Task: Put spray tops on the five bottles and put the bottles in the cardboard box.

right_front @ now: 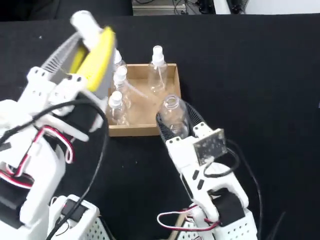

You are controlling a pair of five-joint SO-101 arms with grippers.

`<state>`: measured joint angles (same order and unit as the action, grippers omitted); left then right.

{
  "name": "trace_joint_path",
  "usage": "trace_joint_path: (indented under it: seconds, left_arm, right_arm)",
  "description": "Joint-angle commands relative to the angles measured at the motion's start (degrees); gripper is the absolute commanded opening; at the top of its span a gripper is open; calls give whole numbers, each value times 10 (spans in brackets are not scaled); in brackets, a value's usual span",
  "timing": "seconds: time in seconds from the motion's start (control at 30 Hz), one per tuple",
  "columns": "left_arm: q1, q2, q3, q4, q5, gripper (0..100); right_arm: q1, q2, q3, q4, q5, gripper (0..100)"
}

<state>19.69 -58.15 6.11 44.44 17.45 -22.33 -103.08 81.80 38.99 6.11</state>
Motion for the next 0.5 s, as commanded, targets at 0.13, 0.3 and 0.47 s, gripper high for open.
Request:
trace_joint_path:
  seconds: [0.13, 0.3, 0.47]
  left_arm:
    - [103, 86, -39, -20, -63, 53]
    - [104, 125, -56, -20, -82, 52]
    - [103, 135, -74, -40, -82, 52]
  right_arm:
    - [-10, -57, 4, -20, -3, 39]
    - [-10, -57, 8, -19, -3, 39]
    - [-10, -57, 8, -19, -2, 39]
